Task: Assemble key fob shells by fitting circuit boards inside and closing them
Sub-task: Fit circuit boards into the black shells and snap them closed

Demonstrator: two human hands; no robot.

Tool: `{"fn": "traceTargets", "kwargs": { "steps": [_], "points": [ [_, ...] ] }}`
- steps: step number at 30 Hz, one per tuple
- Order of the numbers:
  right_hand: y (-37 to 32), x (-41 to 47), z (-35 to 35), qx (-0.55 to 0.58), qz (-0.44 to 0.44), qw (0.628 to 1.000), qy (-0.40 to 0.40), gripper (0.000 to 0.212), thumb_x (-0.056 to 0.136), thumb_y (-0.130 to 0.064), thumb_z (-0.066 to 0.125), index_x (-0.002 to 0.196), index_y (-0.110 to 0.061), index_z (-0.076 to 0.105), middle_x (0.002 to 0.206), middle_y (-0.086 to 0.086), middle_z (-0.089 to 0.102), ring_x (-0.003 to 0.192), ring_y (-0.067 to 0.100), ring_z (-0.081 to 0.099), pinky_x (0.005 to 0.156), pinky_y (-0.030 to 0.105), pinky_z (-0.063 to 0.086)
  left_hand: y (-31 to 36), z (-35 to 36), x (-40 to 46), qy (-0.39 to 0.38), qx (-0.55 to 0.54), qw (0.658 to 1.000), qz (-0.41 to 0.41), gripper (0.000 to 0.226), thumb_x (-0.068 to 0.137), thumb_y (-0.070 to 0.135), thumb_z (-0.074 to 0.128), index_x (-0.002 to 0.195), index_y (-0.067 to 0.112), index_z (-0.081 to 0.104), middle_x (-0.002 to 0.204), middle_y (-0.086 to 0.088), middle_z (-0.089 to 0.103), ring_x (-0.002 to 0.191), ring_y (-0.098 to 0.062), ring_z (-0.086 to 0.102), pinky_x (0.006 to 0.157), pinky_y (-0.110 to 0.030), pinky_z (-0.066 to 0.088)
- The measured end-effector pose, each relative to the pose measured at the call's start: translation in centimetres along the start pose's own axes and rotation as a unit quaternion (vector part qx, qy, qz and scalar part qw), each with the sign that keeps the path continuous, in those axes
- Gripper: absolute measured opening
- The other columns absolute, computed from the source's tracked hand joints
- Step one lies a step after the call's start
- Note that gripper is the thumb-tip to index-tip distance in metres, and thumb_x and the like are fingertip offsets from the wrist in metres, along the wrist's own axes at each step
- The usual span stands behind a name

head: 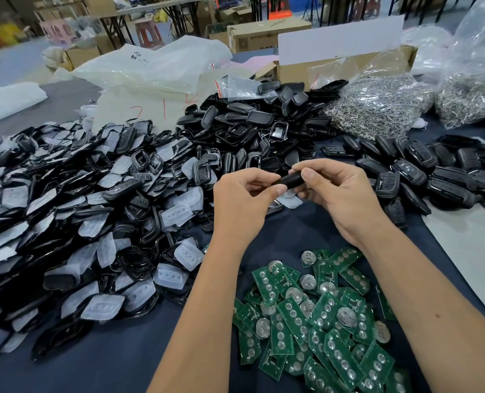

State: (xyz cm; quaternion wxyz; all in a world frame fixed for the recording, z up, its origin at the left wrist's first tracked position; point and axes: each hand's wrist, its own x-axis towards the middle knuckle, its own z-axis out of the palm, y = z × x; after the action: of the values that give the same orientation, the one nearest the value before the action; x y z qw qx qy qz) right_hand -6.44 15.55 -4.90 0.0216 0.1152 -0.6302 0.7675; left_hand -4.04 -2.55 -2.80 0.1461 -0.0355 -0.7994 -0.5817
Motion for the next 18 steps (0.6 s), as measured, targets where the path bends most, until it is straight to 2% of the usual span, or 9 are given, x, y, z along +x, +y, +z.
{"fn": "traceTargets", "kwargs": {
  "steps": [4, 7, 11, 12, 14, 16, 18],
  "points": [
    [-0.32, -0.19, -0.16, -0.036, -0.006, 0.999, -0.013, 0.022, 0.093, -0.006, 0.075, 0.108, -0.021, 0.081, 0.104, 0.021, 0.077, 0.083, 0.024, 0.071, 0.082, 0.03, 0.059, 0.08, -0.26, 0.09, -0.008, 0.01, 1.0, 0.012, 0.03, 0.083, 0.005, 0.084, 0.08, 0.032, 0.073, 0.078, 0.012, 0.075, 0.071, 0.0, 0.07, 0.07, -0.017, 0.056],
    [-0.49, -0.26, -0.22, -0.063, -0.023, 0.998, -0.005, 0.022, 0.089, -0.003, 0.078, 0.102, -0.019, 0.082, 0.098, 0.024, 0.076, 0.081, 0.026, 0.071, 0.082, 0.035, 0.059, -0.07, -0.29, 0.14, -0.018, 0.022, 0.999, 0.014, 0.022, 0.084, 0.004, 0.083, 0.083, 0.024, 0.075, 0.078, 0.006, 0.075, 0.075, -0.007, 0.071, 0.074, -0.022, 0.058],
    [-0.55, -0.23, -0.25, -0.106, -0.043, 0.993, 0.007, 0.021, 0.085, -0.002, 0.082, 0.096, -0.02, 0.083, 0.092, 0.027, 0.074, 0.08, 0.041, 0.067, 0.086, 0.06, 0.057, -0.29, -0.46, 0.2, -0.024, 0.04, 0.999, 0.025, 0.016, 0.084, 0.002, 0.082, 0.091, 0.015, 0.077, 0.088, 0.004, 0.075, 0.082, -0.007, 0.072, 0.08, -0.025, 0.059],
    [-0.52, -0.2, -0.25, -0.126, -0.053, 0.991, 0.006, 0.021, 0.084, -0.003, 0.083, 0.096, -0.02, 0.083, 0.09, 0.022, 0.076, 0.082, 0.043, 0.069, 0.086, 0.06, 0.057, -0.35, -0.57, 0.22, -0.026, 0.048, 0.998, 0.031, 0.016, 0.084, 0.002, 0.082, 0.093, 0.015, 0.077, 0.091, 0.004, 0.075, 0.085, -0.007, 0.072, 0.083, -0.028, 0.06],
    [-0.47, -0.17, -0.14, -0.162, -0.073, 0.984, -0.001, 0.022, 0.082, -0.003, 0.085, 0.096, -0.02, 0.082, 0.089, 0.007, 0.079, 0.085, 0.034, 0.074, 0.087, 0.056, 0.059, -0.43, -0.73, 0.22, -0.028, 0.075, 0.996, 0.05, 0.018, 0.083, 0.004, 0.083, 0.097, 0.014, 0.078, 0.095, 0.004, 0.074, 0.089, -0.008, 0.072, 0.086, -0.031, 0.06],
    [-0.44, -0.19, 0.1, -0.174, -0.085, 0.981, -0.022, 0.025, 0.081, -0.001, 0.086, 0.095, -0.02, 0.08, 0.092, 0.004, 0.078, 0.088, 0.026, 0.075, 0.087, 0.052, 0.061, -0.42, -0.7, 0.14, -0.032, 0.108, 0.99, 0.083, 0.02, 0.08, 0.005, 0.085, 0.097, 0.015, 0.078, 0.094, 0.005, 0.074, 0.09, -0.009, 0.071, 0.085, -0.031, 0.06],
    [-0.35, -0.24, 0.33, -0.18, -0.098, 0.978, -0.043, 0.028, 0.079, 0.001, 0.087, 0.094, -0.02, 0.08, 0.097, 0.006, 0.075, 0.093, 0.027, 0.074, 0.089, 0.051, 0.061, -0.33, -0.49, 0.03, -0.039, 0.132, 0.985, 0.108, 0.021, 0.077, 0.003, 0.086, 0.095, 0.014, 0.079, 0.091, 0.005, 0.074, 0.087, -0.008, 0.07, 0.082, -0.032, 0.06]
  ]
}}
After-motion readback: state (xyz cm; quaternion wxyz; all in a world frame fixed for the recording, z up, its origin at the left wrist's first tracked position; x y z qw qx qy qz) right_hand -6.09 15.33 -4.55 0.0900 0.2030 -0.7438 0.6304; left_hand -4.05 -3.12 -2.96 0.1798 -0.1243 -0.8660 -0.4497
